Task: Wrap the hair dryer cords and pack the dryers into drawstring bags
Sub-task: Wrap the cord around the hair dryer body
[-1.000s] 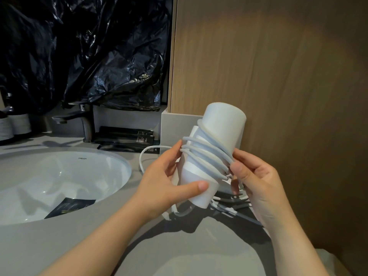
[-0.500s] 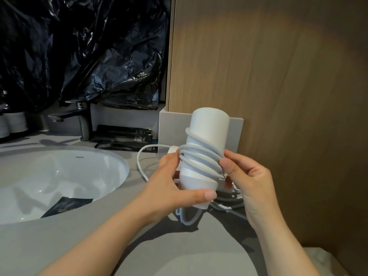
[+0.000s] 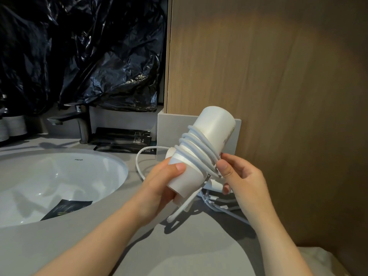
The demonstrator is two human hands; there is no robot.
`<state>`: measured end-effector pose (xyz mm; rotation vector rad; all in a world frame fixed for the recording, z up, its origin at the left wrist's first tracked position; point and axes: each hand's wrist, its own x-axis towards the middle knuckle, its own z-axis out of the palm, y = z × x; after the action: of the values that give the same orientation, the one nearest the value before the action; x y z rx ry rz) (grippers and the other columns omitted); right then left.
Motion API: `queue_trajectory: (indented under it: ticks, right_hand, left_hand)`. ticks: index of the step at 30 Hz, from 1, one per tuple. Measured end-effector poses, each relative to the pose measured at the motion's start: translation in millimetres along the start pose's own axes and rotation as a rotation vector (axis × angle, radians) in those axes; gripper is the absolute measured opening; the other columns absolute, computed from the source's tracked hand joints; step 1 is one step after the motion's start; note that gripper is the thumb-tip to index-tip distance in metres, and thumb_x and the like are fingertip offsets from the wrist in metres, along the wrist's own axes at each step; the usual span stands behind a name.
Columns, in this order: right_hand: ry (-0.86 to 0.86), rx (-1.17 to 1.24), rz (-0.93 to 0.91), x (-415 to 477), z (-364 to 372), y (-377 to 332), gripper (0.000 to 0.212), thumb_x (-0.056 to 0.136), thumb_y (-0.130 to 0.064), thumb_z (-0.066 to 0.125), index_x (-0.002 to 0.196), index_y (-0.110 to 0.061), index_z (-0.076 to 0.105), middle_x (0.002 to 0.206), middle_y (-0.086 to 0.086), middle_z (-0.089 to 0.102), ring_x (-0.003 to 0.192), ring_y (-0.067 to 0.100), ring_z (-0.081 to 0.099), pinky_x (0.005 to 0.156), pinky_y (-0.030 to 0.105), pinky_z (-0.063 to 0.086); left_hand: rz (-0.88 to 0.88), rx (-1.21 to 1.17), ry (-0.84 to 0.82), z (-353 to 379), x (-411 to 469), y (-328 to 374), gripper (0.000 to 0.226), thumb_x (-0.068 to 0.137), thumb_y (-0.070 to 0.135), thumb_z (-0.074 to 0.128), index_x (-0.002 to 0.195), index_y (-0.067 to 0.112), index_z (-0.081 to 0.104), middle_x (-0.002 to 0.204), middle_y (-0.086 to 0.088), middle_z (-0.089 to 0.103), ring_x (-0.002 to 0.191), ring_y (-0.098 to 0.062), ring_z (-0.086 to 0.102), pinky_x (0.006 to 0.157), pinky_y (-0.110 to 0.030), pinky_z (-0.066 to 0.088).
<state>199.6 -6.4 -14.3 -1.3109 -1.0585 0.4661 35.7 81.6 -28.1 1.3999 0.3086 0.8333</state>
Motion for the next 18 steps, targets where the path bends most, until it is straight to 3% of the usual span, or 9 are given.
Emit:
queue_trajectory:
  ticks: [2,4,6,10,14,18]
  right_hand:
    - [-0.052,0.015,0.025,-0.4,1.7,-4.2,0.068,0.062,-0.054,0.061,0.121,-0.022,0.064,0.087,-0.017,0.072,0.06,-0.003,0.064,0.051,0.01,0.046]
    - [-0.058,0.028,0.03,-0.8,2.4,-6.2,0.06,0.064,-0.05,0.061,0.118,-0.023,0.064,0.084,-0.018,0.073,0.055,-0.005,0.061,0.049,0.009,0.045]
    - [-0.035,0.052,0.035,-0.8,1.9,-5.6,0.055,0.064,-0.048,0.063,0.115,-0.027,0.063,0.085,-0.02,0.073,0.057,-0.005,0.062,0.048,0.009,0.045]
    - [0.01,0.108,0.046,-0.9,0.3,-4.6,0.062,0.062,-0.046,0.067,0.119,-0.022,0.065,0.09,-0.015,0.074,0.063,-0.004,0.065,0.048,0.008,0.044]
    - [-0.01,0.108,0.018,0.4,1.5,-2.7,0.077,0.053,-0.051,0.07,0.122,-0.019,0.064,0.107,-0.002,0.073,0.064,-0.002,0.065,0.047,0.008,0.043]
    - [-0.001,0.113,-0.009,0.2,1.4,-3.4,0.06,0.053,-0.045,0.071,0.109,-0.026,0.067,0.094,-0.012,0.074,0.066,-0.001,0.067,0.047,0.007,0.044]
  left_hand:
    - [-0.007,-0.003,-0.017,-2.3,0.1,-0.7,0.071,0.067,0.045,0.061,0.123,0.002,0.056,0.105,-0.027,0.058,0.092,-0.031,0.053,0.078,-0.042,0.037]
    - [-0.004,0.031,-0.02,-3.4,0.0,0.9,0.068,0.066,0.046,0.06,0.118,0.003,0.058,0.095,-0.018,0.06,0.082,-0.024,0.055,0.068,-0.035,0.041]
    - [-0.006,0.087,-0.037,-3.8,0.1,3.4,0.065,0.068,0.048,0.059,0.116,0.005,0.058,0.09,-0.011,0.062,0.076,-0.019,0.056,0.06,-0.028,0.042]
    - [0.024,0.291,-0.051,-1.3,-2.2,5.8,0.064,0.068,0.053,0.065,0.12,0.016,0.062,0.114,-0.006,0.07,0.103,-0.023,0.067,0.084,-0.036,0.055]
    - [0.063,0.288,-0.031,4.3,-6.4,7.9,0.061,0.061,0.048,0.072,0.114,0.019,0.065,0.107,0.003,0.074,0.097,-0.012,0.07,0.074,-0.017,0.052]
    - [0.081,0.261,0.013,2.8,-4.2,9.1,0.057,0.063,0.041,0.077,0.112,0.014,0.068,0.105,-0.002,0.074,0.096,-0.017,0.071,0.073,-0.019,0.053]
